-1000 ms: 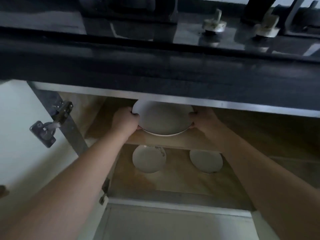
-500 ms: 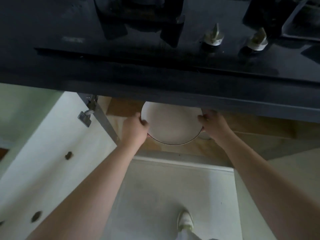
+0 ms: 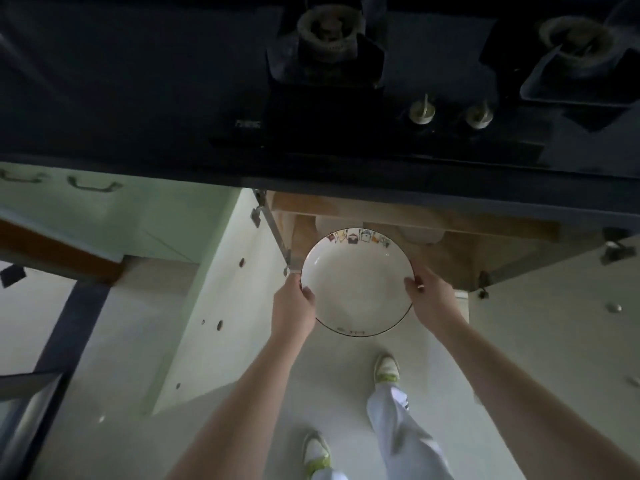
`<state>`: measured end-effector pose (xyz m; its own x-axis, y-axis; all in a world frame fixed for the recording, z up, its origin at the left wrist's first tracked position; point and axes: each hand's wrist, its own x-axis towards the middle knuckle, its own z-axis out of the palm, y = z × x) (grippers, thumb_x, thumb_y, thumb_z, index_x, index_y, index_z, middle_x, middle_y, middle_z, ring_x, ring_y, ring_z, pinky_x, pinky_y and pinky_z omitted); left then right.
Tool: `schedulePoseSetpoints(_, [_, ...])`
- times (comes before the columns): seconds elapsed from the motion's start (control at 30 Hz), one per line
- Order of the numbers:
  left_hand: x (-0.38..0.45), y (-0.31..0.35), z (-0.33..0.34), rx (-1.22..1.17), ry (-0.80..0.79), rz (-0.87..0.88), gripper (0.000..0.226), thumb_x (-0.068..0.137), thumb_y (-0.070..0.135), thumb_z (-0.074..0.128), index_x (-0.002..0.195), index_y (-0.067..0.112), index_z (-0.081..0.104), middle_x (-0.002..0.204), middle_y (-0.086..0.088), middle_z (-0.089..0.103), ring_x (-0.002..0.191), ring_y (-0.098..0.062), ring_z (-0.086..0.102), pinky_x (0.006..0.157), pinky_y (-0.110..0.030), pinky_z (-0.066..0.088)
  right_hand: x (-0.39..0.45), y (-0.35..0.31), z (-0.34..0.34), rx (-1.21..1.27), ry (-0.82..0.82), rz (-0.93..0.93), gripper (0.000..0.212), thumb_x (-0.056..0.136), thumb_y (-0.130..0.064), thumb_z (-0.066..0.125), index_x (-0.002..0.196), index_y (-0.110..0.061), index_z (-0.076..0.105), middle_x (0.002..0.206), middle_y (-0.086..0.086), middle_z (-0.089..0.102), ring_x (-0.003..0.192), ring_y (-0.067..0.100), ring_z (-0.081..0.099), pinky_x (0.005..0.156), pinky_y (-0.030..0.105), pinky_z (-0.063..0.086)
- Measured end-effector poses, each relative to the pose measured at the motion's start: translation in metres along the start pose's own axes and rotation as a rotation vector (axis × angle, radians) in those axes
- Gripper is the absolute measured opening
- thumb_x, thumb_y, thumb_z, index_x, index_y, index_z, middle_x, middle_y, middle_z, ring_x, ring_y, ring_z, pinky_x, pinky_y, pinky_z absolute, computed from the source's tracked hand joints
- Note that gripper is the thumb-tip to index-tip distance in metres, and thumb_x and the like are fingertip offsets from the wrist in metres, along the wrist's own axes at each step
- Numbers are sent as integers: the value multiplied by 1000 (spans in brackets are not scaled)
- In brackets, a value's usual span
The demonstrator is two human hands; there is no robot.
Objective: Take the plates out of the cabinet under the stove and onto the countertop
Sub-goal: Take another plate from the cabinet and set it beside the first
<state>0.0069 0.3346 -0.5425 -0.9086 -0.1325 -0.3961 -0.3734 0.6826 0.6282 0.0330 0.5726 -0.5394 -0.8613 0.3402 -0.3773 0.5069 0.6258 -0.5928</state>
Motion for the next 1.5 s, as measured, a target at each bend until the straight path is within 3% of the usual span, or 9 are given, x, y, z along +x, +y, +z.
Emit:
schedulePoseSetpoints(0.13, [-56,-20,-24,-37,-37,-18,10,96,16,45,99,19,54,76,9,57,61,-8,56,46,-16,37,-52,-9,-14,23,-26,-37,12,94,-15,53,102,-13,60,54,1,47,46,11,44,37,18,28])
schedulePoseSetpoints(0.2, [-82,-25,-40,-45,-62,0,11,96,18,46,101,16,56,80,6,61,66,-14,60,53,-23,42,-83,-13,-24,61,-20,-38,16,92,-12,53,100,-22,63,50,-3,43,39,4,43,36,14,30])
schedulePoseSetpoints(0.4, [-147,-16,-104,-122,-164,103,16,95,21,48,106,30,56,91,7,67,70,-15,69,56,-27,51,-184,-36,-63,152,6,-38,30,91,-13,56,115,-29,65,62,-5,64,45,4,61,48,9,41])
schedulePoseSetpoints(0.6, [-194,7,-154,-220,-209,224,30,95,20,52,95,50,57,85,15,68,66,-12,72,61,-28,59,-268,-56,-105,288,60,-73,34,93,-13,55,98,-46,61,68,-4,68,48,9,66,54,14,48])
schedulePoseSetpoints(0.73, [-220,46,-169,-270,-247,353,28,96,19,53,104,45,61,88,20,68,75,-11,72,61,-24,58,-304,-50,-140,308,133,-71,23,94,-16,54,110,-31,59,75,-6,68,52,6,66,55,20,47])
schedulePoseSetpoints(0.87, [-247,100,-171,-203,-249,471,28,95,28,52,97,55,56,91,25,66,84,-15,70,77,-40,57,-327,-40,-182,367,238,-43,18,94,-19,54,110,-29,57,87,-6,69,60,8,68,48,18,47])
schedulePoseSetpoints(1.03, [-288,163,-146,-220,-275,576,23,97,23,54,98,45,60,95,13,69,88,-13,68,73,-33,57,-352,-11,-243,428,380,-31,18,93,-23,53,104,-36,56,87,-3,69,71,16,68,57,22,48])
schedulePoseSetpoints(1.27, [-395,254,-62,-141,-422,698,13,94,35,54,103,42,60,97,14,71,86,-9,69,76,-39,58,-445,94,-345,559,541,48,19,93,-23,54,97,-41,56,73,-13,68,51,7,67,41,11,38])
schedulePoseSetpoints(1.5, [-512,329,43,-120,-546,779,18,93,31,54,108,37,61,101,15,71,98,-11,66,90,-47,54,-528,208,-419,642,735,174,19,94,-27,55,111,-30,62,80,-5,71,58,11,70,56,32,48])
